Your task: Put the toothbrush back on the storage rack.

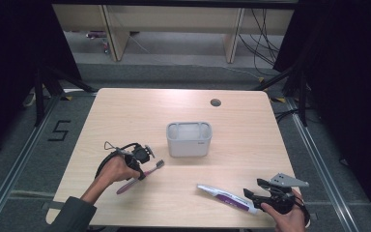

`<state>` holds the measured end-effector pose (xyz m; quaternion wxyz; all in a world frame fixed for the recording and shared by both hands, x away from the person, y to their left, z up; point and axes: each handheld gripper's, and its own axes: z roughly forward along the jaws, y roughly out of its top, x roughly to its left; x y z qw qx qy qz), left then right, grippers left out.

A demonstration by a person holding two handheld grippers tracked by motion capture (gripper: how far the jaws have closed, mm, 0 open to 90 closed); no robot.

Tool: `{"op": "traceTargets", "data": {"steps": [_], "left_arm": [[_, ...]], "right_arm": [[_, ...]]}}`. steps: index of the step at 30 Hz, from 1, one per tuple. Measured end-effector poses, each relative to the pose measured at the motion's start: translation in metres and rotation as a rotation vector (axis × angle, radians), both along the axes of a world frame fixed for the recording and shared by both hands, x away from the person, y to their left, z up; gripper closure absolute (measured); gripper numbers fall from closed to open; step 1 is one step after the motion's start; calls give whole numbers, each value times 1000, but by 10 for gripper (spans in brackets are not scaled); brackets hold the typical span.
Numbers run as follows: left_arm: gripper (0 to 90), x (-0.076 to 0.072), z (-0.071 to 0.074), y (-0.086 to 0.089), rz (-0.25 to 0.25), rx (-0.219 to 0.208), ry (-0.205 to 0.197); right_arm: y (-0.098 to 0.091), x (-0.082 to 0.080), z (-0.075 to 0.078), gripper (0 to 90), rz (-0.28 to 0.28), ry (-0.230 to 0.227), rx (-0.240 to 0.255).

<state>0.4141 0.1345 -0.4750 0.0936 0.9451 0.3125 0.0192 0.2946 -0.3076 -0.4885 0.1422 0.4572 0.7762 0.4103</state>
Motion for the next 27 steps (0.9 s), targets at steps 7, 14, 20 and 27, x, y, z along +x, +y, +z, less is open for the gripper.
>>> {"op": "traceTargets", "data": {"steps": [7,14,20,27], "left_arm": [[789,-3,20,9,29,-98,-87],[789,-7,41,21,87,-259,-214],[789,-7,56,30,111,-355,-258],[789,-7,70,44,196,-473,-375]], "right_arm": [[-2,2,0,301,13,-28,-14],[-3,2,0,301,12,-34,-14],[-2,1,0,301,11,-22,0],[-3,2,0,301,10,-32,-10]]}}
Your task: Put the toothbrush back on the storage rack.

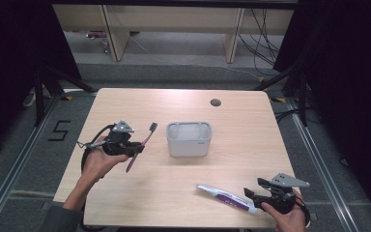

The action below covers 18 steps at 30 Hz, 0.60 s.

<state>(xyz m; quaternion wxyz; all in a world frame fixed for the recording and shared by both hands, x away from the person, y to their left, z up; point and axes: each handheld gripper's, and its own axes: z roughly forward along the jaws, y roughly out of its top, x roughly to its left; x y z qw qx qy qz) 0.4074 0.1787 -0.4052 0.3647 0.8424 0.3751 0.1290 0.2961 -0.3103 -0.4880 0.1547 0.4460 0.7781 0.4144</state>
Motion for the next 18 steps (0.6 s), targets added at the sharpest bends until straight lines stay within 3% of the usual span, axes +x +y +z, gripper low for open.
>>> {"op": "traceTargets", "data": {"steps": [2,5,8,9,10,12,14,15,18], "left_arm": [[789,-1,3,2,20,-38,-35],[788,-1,5,3,30,-62,-49],[788,-2,7,3,54,-115,-83],[788,-1,8,4,52,-119,-91],[788,-2,8,5,62,-130,-111],[788,-3,9,4,79,-158,-129],[788,-3,10,5,83,-156,-147],[788,-4,11,4,104,-180,-154],[788,-7,13,3,127,-221,-208]], "right_arm": [[1,0,0,301,0,11,8],[0,0,0,300,0,0,-3],[0,0,0,300,-1,2,-3],[1,-2,0,301,-13,28,20],[-1,0,0,300,-2,1,-3],[0,0,0,300,-4,18,11],[1,-1,0,300,-8,20,15],[0,0,0,300,-2,1,-1],[-1,0,0,300,-4,6,-3]]}}
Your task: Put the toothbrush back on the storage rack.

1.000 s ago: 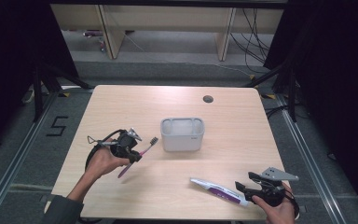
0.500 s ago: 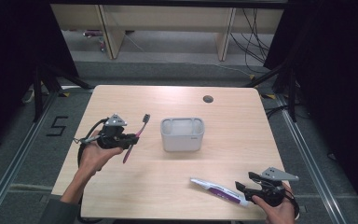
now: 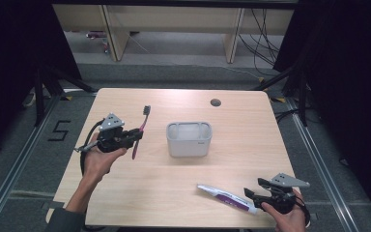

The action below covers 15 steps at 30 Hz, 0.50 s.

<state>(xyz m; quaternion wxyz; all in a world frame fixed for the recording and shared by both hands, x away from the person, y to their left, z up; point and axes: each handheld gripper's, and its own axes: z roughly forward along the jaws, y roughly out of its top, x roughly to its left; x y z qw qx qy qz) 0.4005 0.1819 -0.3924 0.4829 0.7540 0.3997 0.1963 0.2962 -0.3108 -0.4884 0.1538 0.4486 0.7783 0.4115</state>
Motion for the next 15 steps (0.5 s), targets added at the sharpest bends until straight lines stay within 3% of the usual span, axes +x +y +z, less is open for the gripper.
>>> {"op": "traceTargets", "data": {"steps": [7,9,10,15], "left_arm": [[788,0,2,-1,31,-74,-31],[788,0,3,-1,32,-79,-36],[788,0,4,-2,40,-91,-56],[788,1,8,-6,41,-136,-82]], "right_arm": [[0,0,0,300,-3,-1,3],[0,0,0,300,-2,-6,-1],[-1,0,0,300,-5,-6,1],[-1,0,0,299,-6,-8,-1]]}}
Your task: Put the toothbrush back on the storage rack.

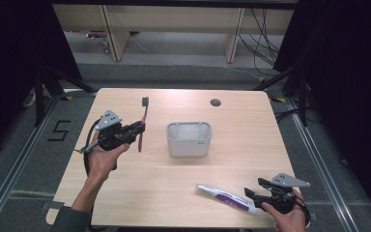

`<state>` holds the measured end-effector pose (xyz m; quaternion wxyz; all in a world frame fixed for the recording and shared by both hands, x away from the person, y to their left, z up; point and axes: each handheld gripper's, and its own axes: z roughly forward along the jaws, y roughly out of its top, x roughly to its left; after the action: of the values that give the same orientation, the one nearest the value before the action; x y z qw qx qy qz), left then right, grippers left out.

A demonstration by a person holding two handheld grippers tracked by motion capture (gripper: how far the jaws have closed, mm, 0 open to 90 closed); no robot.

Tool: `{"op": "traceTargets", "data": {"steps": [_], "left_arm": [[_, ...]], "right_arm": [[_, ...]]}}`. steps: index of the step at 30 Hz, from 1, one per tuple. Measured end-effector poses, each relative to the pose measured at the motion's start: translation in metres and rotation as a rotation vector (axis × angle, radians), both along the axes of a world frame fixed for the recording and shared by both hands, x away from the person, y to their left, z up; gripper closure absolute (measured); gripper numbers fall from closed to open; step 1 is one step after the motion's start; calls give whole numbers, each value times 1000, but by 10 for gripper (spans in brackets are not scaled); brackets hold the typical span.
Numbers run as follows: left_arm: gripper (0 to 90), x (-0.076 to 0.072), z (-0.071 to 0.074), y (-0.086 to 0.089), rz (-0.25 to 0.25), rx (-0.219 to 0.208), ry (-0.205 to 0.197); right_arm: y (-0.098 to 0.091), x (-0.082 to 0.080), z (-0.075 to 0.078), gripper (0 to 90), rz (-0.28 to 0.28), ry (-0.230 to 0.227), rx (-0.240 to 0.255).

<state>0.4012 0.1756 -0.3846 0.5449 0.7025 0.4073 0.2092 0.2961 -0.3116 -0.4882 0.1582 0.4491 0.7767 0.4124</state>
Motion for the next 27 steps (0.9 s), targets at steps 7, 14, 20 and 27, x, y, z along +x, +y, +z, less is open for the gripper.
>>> {"op": "traceTargets", "data": {"steps": [7,14,20,27], "left_arm": [[788,6,6,-6,6,-47,-19],[788,14,11,-20,-5,-67,-24],[788,21,16,-36,-13,-62,-30],[788,28,19,-49,-22,-63,-29]], "right_arm": [[0,0,0,299,-1,4,2],[0,1,-1,299,2,4,1],[0,0,0,299,0,3,2],[0,1,-1,299,2,-1,6]]}}
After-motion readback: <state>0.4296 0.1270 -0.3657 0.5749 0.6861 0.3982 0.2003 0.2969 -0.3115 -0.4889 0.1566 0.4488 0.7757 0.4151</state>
